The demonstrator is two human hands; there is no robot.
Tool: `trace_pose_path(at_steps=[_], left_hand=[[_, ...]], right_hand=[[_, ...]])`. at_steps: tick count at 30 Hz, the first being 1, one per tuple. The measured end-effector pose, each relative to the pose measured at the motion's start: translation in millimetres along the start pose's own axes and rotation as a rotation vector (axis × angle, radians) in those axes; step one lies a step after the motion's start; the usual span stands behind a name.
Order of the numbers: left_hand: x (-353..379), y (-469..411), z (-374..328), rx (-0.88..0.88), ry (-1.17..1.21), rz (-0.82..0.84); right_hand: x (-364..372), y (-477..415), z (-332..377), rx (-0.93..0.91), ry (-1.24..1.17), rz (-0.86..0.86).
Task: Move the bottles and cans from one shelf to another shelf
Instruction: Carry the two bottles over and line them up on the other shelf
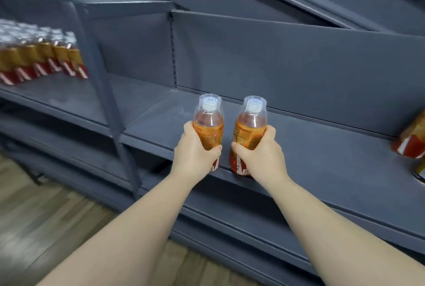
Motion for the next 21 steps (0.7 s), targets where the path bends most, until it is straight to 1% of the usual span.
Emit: trace_pose_path(at_steps=[7,15,21], left_hand=[[-73,24,44,-0.141,-0.039,-0.184],[-161,55,103,-0.284,-0.075,-0.387],[-231,56,161,-0.356,-0.071,-0.473]], right_hand=[[65,11,52,-0.137,-0.07,0.184],[150,45,125,-0.294,-0.115,0.399],[228,67,183,-0.363,-0.129,0.516]])
Point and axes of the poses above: each hand's wrist, its own y-axis away from the middle knuckle, its own x-axis out of the palm, z = x × y, the point moved 6 cm from there along -y, towards the middle knuckle, and after that the axes turned 1 degree about z, right-handed, at the moved point
